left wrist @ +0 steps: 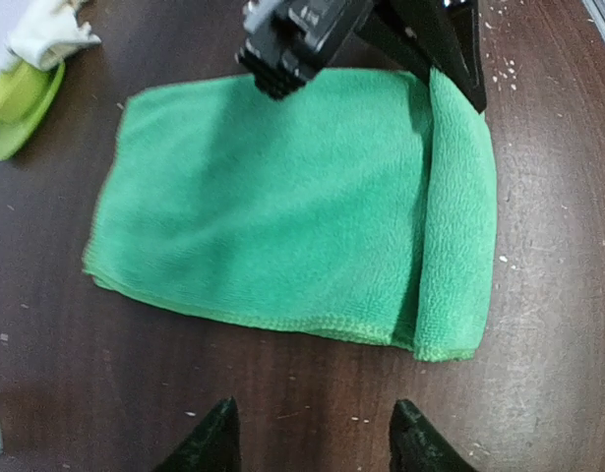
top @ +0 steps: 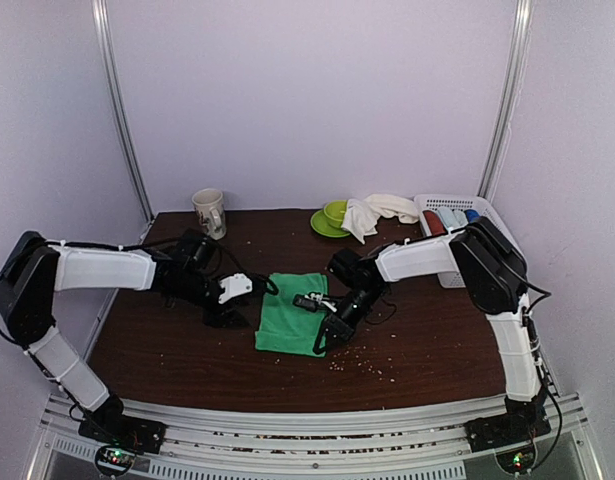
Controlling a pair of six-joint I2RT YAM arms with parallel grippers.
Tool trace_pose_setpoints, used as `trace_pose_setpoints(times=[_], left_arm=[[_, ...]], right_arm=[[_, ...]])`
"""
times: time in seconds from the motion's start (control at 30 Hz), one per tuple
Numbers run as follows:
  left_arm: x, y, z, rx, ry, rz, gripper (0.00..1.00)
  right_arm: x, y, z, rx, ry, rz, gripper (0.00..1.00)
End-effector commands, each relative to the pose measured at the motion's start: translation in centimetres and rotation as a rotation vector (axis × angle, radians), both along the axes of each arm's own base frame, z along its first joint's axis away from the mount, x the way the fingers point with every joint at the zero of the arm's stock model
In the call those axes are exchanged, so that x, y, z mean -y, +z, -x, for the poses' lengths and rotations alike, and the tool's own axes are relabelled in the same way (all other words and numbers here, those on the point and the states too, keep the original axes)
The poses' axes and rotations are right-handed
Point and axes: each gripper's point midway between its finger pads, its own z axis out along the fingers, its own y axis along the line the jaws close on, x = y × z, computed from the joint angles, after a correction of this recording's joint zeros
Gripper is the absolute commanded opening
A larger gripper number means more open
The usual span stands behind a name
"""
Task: Roll the towels
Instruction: Roll the towel at the center of the board.
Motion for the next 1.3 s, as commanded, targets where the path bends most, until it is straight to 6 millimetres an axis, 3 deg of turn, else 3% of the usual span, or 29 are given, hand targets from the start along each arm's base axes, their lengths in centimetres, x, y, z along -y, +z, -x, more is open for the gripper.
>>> trace_pose_setpoints(times=[0.0, 0.17, 0.5, 0.7, 1.03, 1.27], left_arm=[[0.5, 3.7, -0.5, 0.278, -0.043, 0.076, 0.55], [2.1, 4.1, 3.1, 0.519, -0.151, 0.060, 0.56], [4.9, 1.2, 6.5, 0.688, -0.268, -0.030, 0.53], [4.9, -1.7, 7.4, 0.748, -0.311, -0.124, 0.52], [4.3, -4.1, 6.0, 0.779, -0.252, -0.217, 0.53], [3.3, -6.0, 5.0, 0.795, -0.220, -0.309, 0.47]], right_arm=[[5.6, -8.4, 0.5, -0.017, -0.034, 0.339, 0.00], [5.4, -8.5, 0.5, -0.032, -0.037, 0.335, 0.00], [5.3, -8.8, 0.3, -0.042, -0.052, 0.336, 0.00], [5.3, -8.8, 0.2, -0.042, -0.056, 0.337, 0.00], [5.4, -8.9, 0.2, -0.046, -0.058, 0.336, 0.00], [5.2, -8.9, 0.2, -0.048, -0.059, 0.330, 0.00]])
